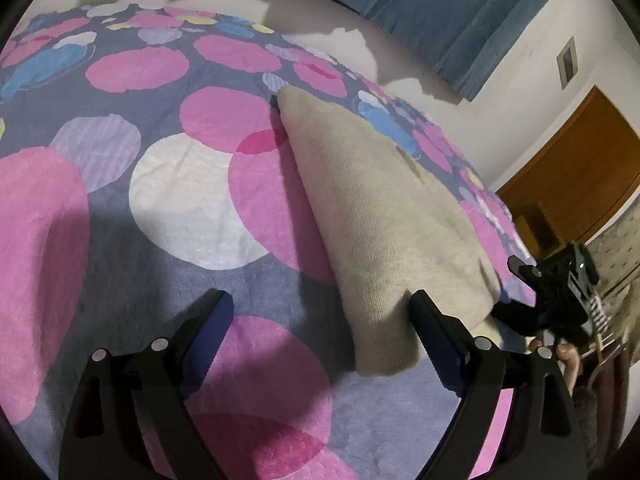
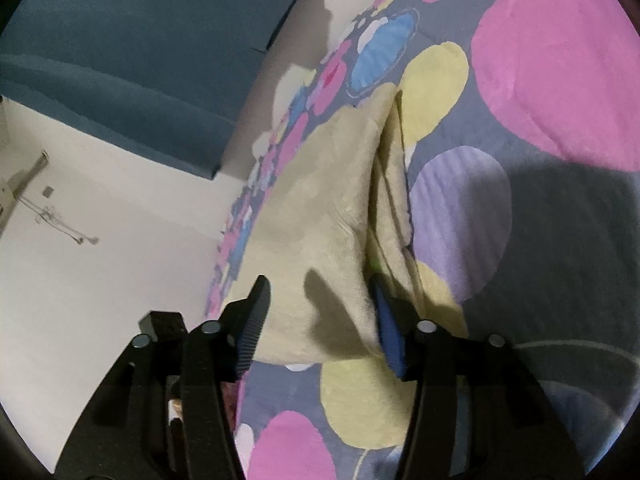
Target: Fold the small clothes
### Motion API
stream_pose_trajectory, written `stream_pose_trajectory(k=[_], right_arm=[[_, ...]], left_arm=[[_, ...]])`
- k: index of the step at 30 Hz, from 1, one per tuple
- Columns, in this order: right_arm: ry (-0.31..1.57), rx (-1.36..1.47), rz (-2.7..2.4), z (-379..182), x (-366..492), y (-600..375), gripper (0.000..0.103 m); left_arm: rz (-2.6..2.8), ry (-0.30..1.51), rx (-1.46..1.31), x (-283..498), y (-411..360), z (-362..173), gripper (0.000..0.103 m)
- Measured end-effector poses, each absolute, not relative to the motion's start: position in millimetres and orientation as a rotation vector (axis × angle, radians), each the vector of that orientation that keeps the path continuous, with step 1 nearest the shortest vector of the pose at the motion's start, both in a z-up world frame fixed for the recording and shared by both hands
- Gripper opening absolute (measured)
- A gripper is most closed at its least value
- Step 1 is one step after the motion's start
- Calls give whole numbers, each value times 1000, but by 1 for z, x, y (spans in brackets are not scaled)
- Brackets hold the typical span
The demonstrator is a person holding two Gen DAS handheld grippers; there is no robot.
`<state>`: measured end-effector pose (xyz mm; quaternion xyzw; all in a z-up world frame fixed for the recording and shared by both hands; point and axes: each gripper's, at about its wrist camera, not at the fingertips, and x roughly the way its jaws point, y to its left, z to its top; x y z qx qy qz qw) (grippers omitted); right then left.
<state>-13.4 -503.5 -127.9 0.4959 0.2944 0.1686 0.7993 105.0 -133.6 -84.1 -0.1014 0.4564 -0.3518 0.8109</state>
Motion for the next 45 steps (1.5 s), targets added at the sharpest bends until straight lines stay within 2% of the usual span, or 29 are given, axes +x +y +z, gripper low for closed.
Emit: stream_pose_trajectory(k=[2, 8, 19, 27, 28, 29, 30, 32, 34, 38, 45], right_arm=[[609, 1058, 354, -122, -18, -502, 68], [616, 1006, 261, -103, -16, -516, 75], [788, 1024, 236, -123, 89, -550, 75], [846, 951, 385, -126, 138, -527, 74], [838, 946, 389, -126, 138, -526, 73], [837, 941, 386, -126, 138, -526, 70], [841, 927, 369, -127, 138, -526, 65], [869, 890, 326, -133, 139, -525, 34], [855, 934, 334, -139, 137, -528, 24], [815, 867, 304, -122, 132, -516, 20], [732, 815, 352, -92, 138, -488, 19]], left_arm=[[-763, 981, -256, 106, -129, -84, 88], [-804, 1027, -359, 121, -114, -74, 88], [-858, 1139, -388, 217, -159, -89, 88], [-931, 1099, -323, 251, -206, -94, 88], [-930, 1091, -315, 250, -209, -94, 85], [-926, 1084, -298, 251, -213, -95, 73], [-921, 1092, -280, 251, -217, -97, 65], [-903, 1083, -254, 253, -220, -99, 46], [-906, 1085, -242, 250, -221, -99, 33], [-878, 1015, -207, 243, -217, -83, 22], [-875, 934, -189, 241, -197, -54, 19]])
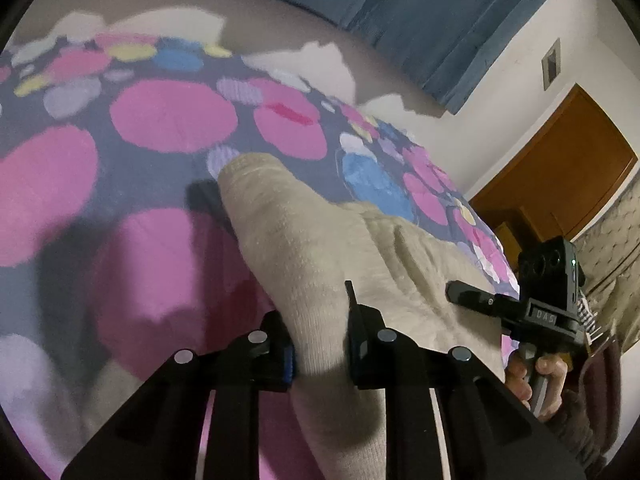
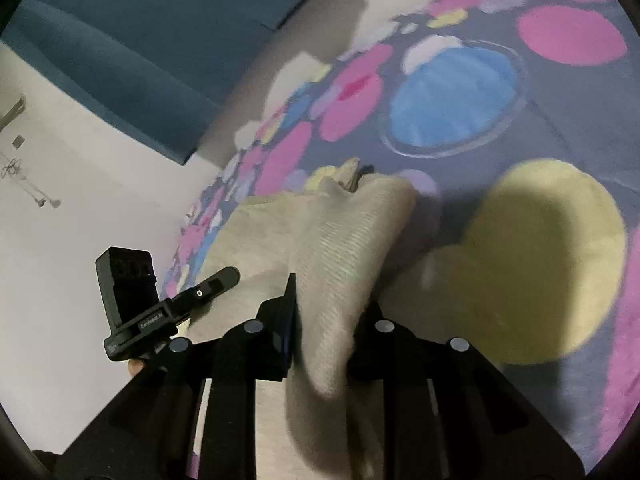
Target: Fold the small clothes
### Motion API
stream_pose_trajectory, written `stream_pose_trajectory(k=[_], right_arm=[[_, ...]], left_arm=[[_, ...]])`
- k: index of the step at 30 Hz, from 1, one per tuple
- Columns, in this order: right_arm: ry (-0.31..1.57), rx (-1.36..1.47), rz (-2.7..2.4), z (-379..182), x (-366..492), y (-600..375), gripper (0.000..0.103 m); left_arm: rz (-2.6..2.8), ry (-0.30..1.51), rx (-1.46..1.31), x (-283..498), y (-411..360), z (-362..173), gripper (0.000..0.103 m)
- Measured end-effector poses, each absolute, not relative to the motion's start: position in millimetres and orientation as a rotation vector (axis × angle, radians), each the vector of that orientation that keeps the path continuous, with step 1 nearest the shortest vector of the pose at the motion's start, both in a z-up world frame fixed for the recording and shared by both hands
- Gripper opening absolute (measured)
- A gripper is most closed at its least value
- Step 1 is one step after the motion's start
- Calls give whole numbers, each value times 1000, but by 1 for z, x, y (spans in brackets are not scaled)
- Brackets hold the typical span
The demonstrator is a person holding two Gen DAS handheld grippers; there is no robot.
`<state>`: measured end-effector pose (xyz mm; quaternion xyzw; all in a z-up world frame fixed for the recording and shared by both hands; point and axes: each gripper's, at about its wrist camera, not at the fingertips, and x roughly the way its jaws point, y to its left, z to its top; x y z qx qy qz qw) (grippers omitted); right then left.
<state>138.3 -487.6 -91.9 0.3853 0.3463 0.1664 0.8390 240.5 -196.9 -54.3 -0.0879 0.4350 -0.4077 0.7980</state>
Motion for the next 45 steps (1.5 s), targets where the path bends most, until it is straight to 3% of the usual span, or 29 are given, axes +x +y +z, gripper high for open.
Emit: stream_pose_trajectory(k=[11, 18, 21, 24, 26, 29, 31, 35, 40, 43, 45], right_arm=[[737, 876, 454, -95, 209, -443, 18], [832, 956, 404, -140, 235, -443, 18], [817, 1010, 440, -136, 230, -448, 21], [818, 1007, 448, -126, 218, -451, 38], [809, 1018, 455, -121, 202, -455, 50], [830, 1014, 456, -120, 177, -457, 60], [846, 998, 446, -120, 161, -456, 60], [877, 941, 416, -118, 139, -447, 65], [931, 879, 424, -116, 129, -425, 65], [928, 865, 398, -113, 126, -419, 65], [929, 887, 384, -113, 123, -423, 64]], left_arm=[[-772, 886, -178, 300, -132, -41, 19], [-708, 973, -96, 324, -135, -84, 21], [-733, 974, -153, 324, -126, -83, 28], [-763, 997, -253, 320, -108, -74, 42], [-772, 994, -268, 303, -96, -66, 62], [-816, 997, -247, 270, -87, -62, 71], [-835, 1023, -242, 244, -81, -67, 76], [-884, 1101, -300, 214, -80, -82, 80], [-872, 1076, -335, 208, -82, -85, 81], [-877, 1076, -351, 209, -84, -85, 81], [-863, 1081, -338, 208, -86, -85, 75]])
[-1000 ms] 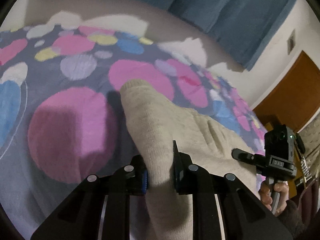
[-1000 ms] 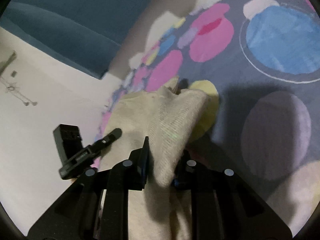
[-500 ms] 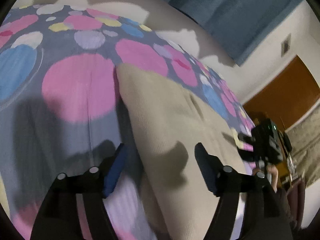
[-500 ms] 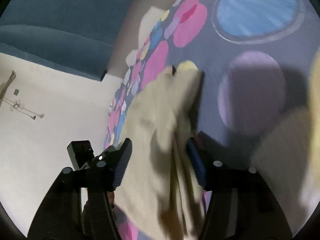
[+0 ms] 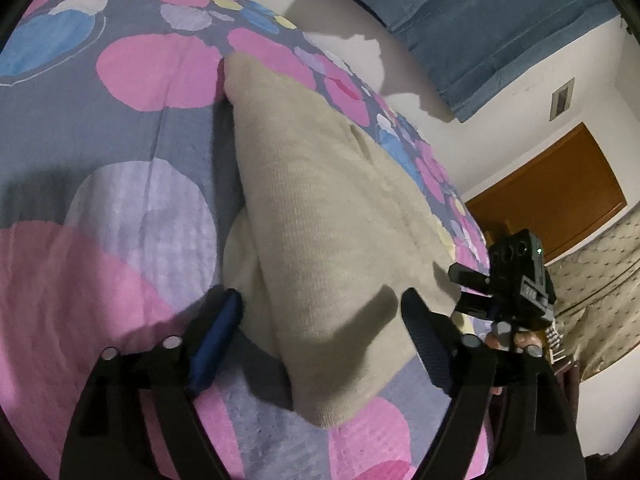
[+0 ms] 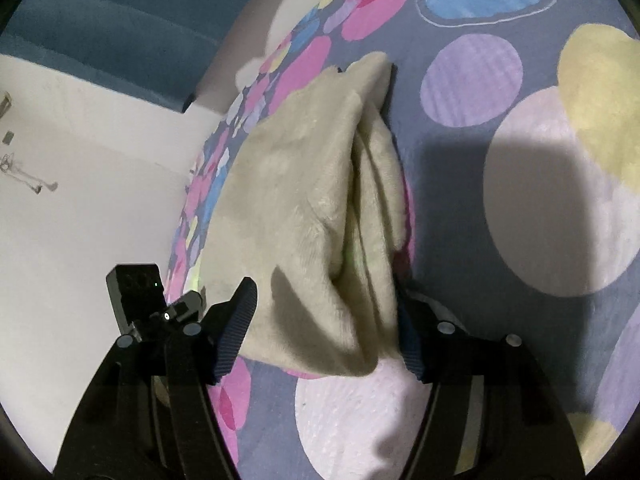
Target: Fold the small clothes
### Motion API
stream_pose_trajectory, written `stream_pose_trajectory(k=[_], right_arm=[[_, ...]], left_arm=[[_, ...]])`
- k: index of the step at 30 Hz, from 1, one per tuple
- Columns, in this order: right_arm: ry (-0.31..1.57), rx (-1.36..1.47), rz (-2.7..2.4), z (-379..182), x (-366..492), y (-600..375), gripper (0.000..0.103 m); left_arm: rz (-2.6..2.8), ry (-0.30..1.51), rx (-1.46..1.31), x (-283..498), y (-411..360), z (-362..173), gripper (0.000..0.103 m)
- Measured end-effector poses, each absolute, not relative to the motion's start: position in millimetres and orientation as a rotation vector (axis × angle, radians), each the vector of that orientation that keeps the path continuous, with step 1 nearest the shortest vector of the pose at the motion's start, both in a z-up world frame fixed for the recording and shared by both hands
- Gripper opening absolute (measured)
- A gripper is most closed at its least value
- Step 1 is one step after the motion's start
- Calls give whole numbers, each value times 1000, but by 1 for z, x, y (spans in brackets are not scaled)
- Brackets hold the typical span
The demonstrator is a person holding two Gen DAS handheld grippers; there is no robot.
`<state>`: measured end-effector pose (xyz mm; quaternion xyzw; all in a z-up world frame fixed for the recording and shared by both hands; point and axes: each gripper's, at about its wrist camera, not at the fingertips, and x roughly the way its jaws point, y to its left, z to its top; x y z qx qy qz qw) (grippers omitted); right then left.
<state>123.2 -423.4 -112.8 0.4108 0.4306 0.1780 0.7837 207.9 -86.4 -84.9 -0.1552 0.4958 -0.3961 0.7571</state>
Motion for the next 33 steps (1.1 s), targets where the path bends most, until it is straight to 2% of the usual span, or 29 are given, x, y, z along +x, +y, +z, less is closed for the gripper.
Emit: stream_pose_trajectory(k=[4, 10, 12, 13, 14, 16, 17, 18, 20, 26, 33], right_arm=[[922, 901, 299, -114, 118, -443, 64], [973, 1003, 465, -127, 126, -432, 63], [967, 1000, 470, -127, 131, -426, 55], [962, 1008, 475, -130, 133, -423, 49], [965, 1012, 470, -133, 134, -421, 36], [966, 1027, 476, -140, 134, -418, 23], [949, 1037, 479, -142, 133, -418, 21], [937, 1041, 485, -141, 132, -418, 21], [920, 1046, 490, -139, 128, -420, 21], [875, 1031, 475, -132, 113, -421, 18], [845, 1019, 473, -125, 100, -421, 17]], left_arm=[[-881, 1078, -331, 202, -81, -87, 75], [-906, 1090, -348, 203, -80, -90, 74], [-923, 1095, -337, 201, -86, -90, 69], [-929, 1102, -334, 200, -87, -90, 66], [-926, 1103, -325, 199, -89, -90, 65], [-919, 1102, -316, 198, -89, -92, 61], [-914, 1105, -322, 199, -88, -92, 55], [-908, 1112, -343, 202, -85, -94, 50], [-910, 1128, -388, 206, -81, -98, 32], [-900, 1114, -393, 197, -79, -92, 23], [-892, 1096, -392, 184, -82, -84, 21]])
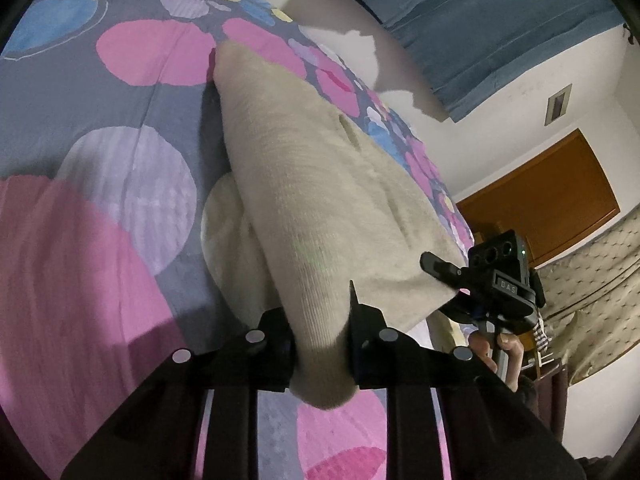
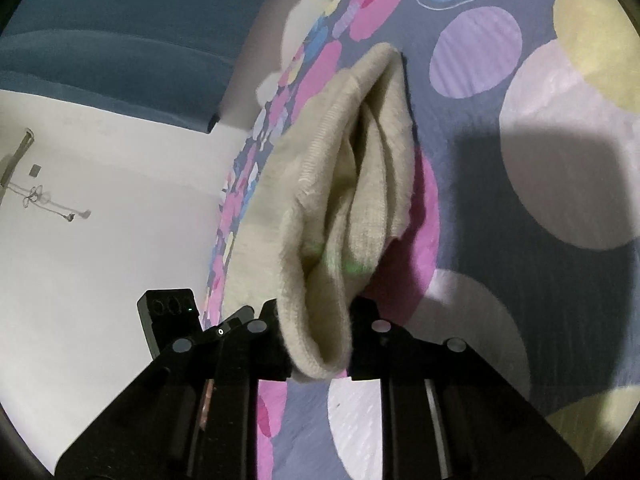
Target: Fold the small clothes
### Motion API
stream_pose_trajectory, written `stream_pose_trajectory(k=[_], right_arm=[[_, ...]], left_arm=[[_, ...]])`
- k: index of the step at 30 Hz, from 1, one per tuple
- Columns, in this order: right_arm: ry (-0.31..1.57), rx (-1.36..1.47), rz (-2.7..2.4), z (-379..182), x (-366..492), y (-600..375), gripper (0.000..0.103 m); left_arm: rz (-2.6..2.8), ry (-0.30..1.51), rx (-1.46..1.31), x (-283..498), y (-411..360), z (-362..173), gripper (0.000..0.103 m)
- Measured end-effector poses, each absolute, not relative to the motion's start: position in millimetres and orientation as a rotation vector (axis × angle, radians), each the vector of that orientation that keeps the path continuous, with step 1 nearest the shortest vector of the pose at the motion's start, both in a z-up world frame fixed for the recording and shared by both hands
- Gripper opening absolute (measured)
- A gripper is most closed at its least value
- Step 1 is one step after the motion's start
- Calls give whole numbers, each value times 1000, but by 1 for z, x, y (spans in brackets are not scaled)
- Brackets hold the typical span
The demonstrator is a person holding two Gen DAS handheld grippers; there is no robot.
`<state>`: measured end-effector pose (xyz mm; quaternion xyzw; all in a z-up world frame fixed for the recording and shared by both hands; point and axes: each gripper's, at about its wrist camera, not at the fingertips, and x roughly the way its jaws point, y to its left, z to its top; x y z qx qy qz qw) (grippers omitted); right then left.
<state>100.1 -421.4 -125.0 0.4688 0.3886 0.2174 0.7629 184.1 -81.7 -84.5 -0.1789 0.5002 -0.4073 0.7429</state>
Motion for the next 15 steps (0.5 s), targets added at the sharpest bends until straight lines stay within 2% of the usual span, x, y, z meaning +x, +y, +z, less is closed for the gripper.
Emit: stream_pose_trajectory(k=[15], right_arm=[[869, 1011, 456, -130, 107, -410, 17]], left_arm=[[-835, 1080, -295, 172, -96, -83, 21]])
